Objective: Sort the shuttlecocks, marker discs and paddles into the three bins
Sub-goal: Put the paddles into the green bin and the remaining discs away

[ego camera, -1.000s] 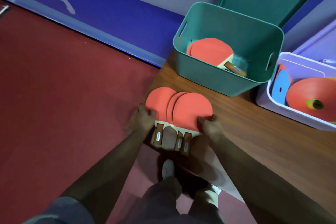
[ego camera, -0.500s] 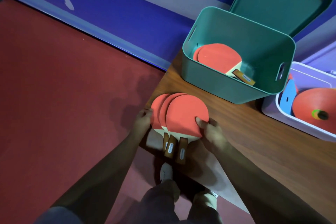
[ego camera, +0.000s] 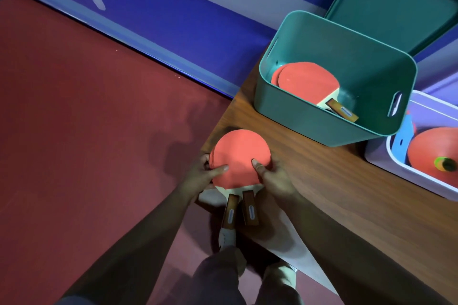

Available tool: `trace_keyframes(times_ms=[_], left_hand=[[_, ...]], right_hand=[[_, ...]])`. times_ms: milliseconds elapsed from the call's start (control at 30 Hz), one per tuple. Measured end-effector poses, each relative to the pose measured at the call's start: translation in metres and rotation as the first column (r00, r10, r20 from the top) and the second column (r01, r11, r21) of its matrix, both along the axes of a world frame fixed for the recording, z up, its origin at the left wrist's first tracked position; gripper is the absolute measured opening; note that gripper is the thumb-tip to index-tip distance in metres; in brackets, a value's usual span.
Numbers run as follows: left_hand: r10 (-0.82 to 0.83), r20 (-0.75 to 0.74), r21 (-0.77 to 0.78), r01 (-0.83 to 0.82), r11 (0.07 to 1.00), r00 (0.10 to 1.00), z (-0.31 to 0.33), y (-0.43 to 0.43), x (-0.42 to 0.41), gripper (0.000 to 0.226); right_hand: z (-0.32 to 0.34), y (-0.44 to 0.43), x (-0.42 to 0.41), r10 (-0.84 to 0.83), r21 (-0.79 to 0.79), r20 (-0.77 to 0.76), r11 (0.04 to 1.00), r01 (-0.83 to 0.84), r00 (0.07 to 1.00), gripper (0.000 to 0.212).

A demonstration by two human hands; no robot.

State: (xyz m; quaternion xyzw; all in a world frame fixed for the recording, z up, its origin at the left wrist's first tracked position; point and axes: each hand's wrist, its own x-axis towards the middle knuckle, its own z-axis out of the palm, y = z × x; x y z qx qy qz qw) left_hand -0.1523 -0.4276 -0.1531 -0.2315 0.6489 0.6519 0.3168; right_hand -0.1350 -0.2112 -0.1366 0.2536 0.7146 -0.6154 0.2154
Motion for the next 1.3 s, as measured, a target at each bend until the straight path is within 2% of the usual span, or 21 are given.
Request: trace_keyframes(times_ms=[100,200,267,400,500,567,633,733,867,967,1067,1133,1200,1267,1300], left_hand=[[0.061,-0.041,0.070,-0.058,0.996,0.997,0.013,0.004,0.000,0.042],[0.207,-0.043,0.173,-0.197,0.965,0.977,0.033,0.006,-0.004,0.044],[0.258,-0.064,0.253,-0.234,0.939,0.964,0.051,0.009,-0.009,0.047],[0.282,-0.164,0.351,-0.211,0.912,0.945,0.103,0.022,-0.024,0.042],[0.306,-0.262,0.369,-0.198,0.908,0.915,0.146,0.039,-0.038,0.039],[0.310,-0.327,0.359,-0.186,0.915,0.893,0.174,0.058,-0.048,0.038],[0.342,-0.359,0.374,-0.201,0.905,0.868,0.198,0.080,-0.059,0.043],[0.390,-0.376,0.420,-0.221,0.880,0.841,0.225,0.111,-0.077,0.050],[0.363,-0.388,0.446,-0.172,0.878,0.847,0.242,0.145,-0.097,0.059],[0.275,-0.353,0.432,-0.105,0.896,0.894,0.242,0.167,-0.116,0.064],[0.281,-0.306,0.358,-0.164,0.919,0.910,0.232,0.184,-0.146,0.051],[0.267,-0.307,0.275,-0.183,0.944,0.913,0.221,0.194,-0.166,0.039],[0.174,-0.313,0.205,-0.112,0.972,0.934,0.206,0.204,-0.182,0.023],[0.062,-0.340,0.061,-0.043,0.997,0.938,0.189,0.211,-0.196,0.009],[0.013,-0.343,-0.022,-0.022,1.000,0.939,0.180,0.213,-0.203,0.011]], right_hand=[[0.020,-0.002,-0.004,0.017,-0.018,-0.015,1.000,-0.017,1.000,0.061],[0.045,0.000,-0.001,0.019,-0.055,0.015,0.998,-0.018,1.000,0.044],[0.063,0.001,0.004,0.081,-0.050,0.006,0.995,-0.081,0.997,0.042],[0.122,0.013,-0.006,0.175,0.096,-0.148,0.982,-0.162,0.973,0.047],[0.168,0.030,-0.019,0.278,0.124,-0.241,0.959,-0.255,0.930,0.046],[0.192,0.042,-0.029,0.366,0.225,-0.299,0.924,-0.308,0.881,0.075],[0.214,0.052,-0.043,0.421,0.425,-0.297,0.862,-0.277,0.857,0.096],[0.242,0.071,-0.061,0.411,0.630,-0.304,0.763,-0.143,0.859,0.088],[0.260,0.101,-0.076,0.409,0.714,-0.276,0.693,-0.099,0.870,0.069],[0.259,0.132,-0.088,0.432,0.756,-0.221,0.642,-0.126,0.874,0.048],[0.246,0.166,-0.101,0.479,0.727,-0.175,0.652,-0.214,0.860,0.028],[0.233,0.184,-0.111,0.503,0.693,-0.131,0.663,-0.284,0.854,0.027],[0.217,0.201,-0.124,0.522,0.679,-0.088,0.655,-0.333,0.849,0.029],[0.202,0.213,-0.138,0.544,0.681,-0.029,0.625,-0.381,0.839,0.030],[0.195,0.218,-0.145,0.557,0.679,-0.005,0.612,-0.406,0.831,0.031]])
